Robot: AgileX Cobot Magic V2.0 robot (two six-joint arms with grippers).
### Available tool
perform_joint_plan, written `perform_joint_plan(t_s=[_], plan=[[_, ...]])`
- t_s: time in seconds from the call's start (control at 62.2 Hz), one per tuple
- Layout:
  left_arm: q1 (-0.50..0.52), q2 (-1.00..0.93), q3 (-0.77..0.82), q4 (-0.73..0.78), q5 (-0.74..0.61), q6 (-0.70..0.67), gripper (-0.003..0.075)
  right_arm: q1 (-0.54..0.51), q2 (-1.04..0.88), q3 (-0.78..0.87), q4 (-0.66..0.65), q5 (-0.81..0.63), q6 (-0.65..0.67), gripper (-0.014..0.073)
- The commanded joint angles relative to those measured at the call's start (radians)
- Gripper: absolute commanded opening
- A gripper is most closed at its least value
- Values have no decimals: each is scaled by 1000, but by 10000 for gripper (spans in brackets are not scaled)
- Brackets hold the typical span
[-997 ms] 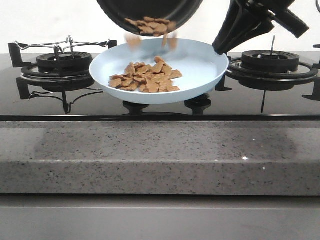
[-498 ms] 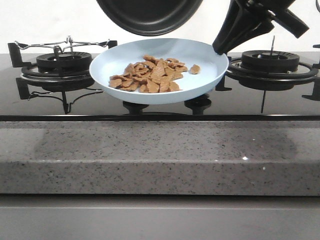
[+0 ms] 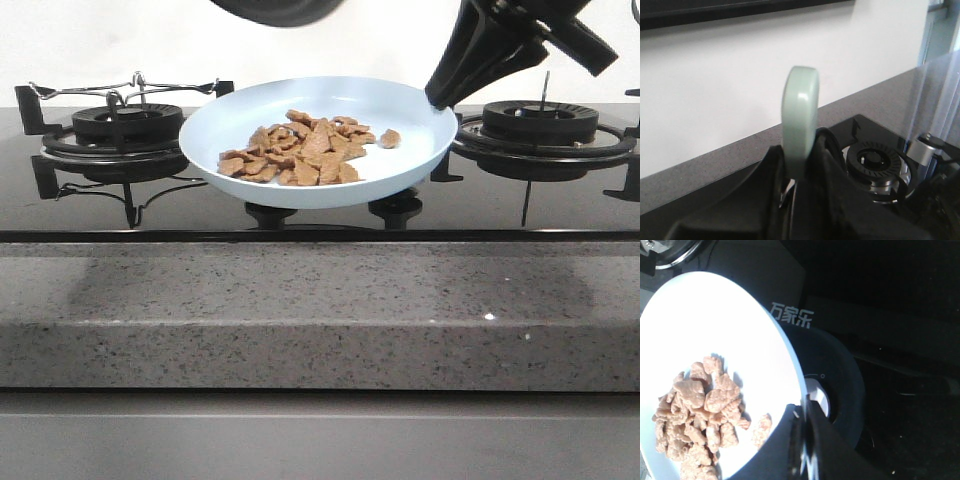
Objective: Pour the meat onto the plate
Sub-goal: 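Carry the empty pan back and set it on its burner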
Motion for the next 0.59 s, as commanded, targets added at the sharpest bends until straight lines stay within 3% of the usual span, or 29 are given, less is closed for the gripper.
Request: perform_joint_plan(t_s=[0.0, 0.386, 0.579], plan=[[75, -44, -35, -157, -38, -12, -20, 0, -51, -23, 45, -22, -8, -51], [530, -33, -35, -662, 214, -20, -20, 0, -51, -23, 45, -22, -8, -51], [675, 43, -33, -821, 335, -107, -20, 0, -51, -23, 45, -22, -8, -51]])
